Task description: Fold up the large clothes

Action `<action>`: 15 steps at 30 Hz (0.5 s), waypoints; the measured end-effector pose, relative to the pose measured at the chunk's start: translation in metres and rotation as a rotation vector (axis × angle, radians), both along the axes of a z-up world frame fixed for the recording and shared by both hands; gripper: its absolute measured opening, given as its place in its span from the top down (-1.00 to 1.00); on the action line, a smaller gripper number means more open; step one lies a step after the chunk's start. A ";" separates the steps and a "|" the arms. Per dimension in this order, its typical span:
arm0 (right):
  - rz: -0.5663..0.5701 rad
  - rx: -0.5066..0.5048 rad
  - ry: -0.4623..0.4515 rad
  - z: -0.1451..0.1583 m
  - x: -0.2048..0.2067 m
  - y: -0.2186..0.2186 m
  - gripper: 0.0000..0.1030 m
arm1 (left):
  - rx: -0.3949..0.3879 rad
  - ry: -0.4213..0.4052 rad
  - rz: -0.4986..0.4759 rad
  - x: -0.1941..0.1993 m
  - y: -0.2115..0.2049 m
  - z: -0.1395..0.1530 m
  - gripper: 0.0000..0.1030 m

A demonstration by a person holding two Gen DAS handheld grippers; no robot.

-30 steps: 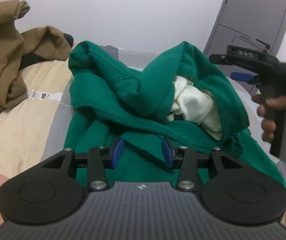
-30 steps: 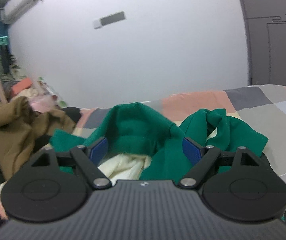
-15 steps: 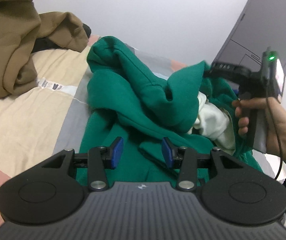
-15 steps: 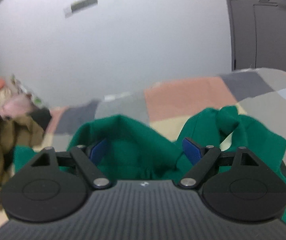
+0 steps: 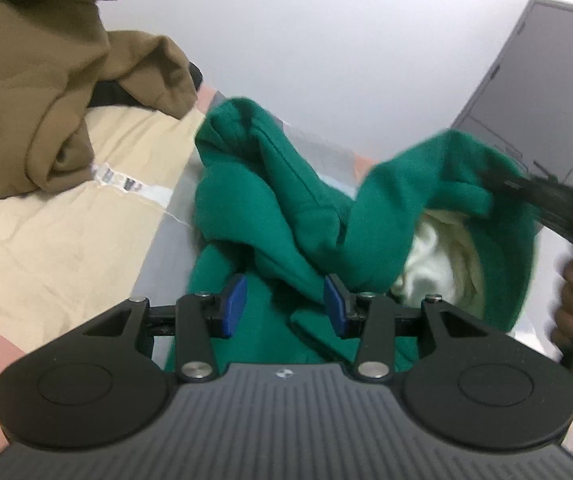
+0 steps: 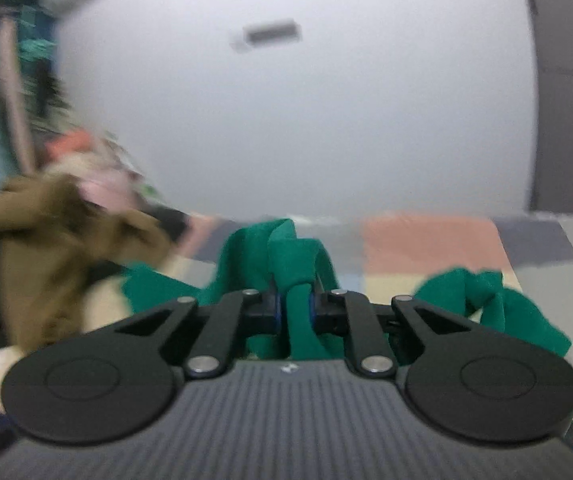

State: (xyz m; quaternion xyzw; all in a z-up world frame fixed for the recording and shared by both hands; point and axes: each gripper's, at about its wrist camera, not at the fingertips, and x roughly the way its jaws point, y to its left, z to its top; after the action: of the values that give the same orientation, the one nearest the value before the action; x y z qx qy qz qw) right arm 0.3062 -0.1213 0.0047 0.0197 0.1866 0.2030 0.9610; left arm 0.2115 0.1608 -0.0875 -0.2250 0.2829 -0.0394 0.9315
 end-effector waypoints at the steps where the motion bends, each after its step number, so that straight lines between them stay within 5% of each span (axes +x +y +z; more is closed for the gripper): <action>1: 0.030 0.014 -0.023 0.007 -0.018 -0.006 0.72 | -0.007 -0.006 0.014 -0.002 0.002 0.002 0.06; 7: 0.200 0.008 -0.072 0.013 -0.110 -0.032 0.73 | -0.063 -0.019 0.057 -0.016 0.015 0.010 0.06; 15: 0.322 -0.134 0.081 -0.049 -0.179 -0.042 0.72 | -0.129 -0.032 -0.033 -0.039 -0.004 0.018 -0.03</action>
State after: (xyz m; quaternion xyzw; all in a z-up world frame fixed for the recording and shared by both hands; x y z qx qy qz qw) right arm 0.1268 -0.1637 -0.0446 -0.0663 0.2391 0.3403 0.9070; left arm 0.1724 0.1567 -0.0692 -0.2793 0.2687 -0.0764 0.9187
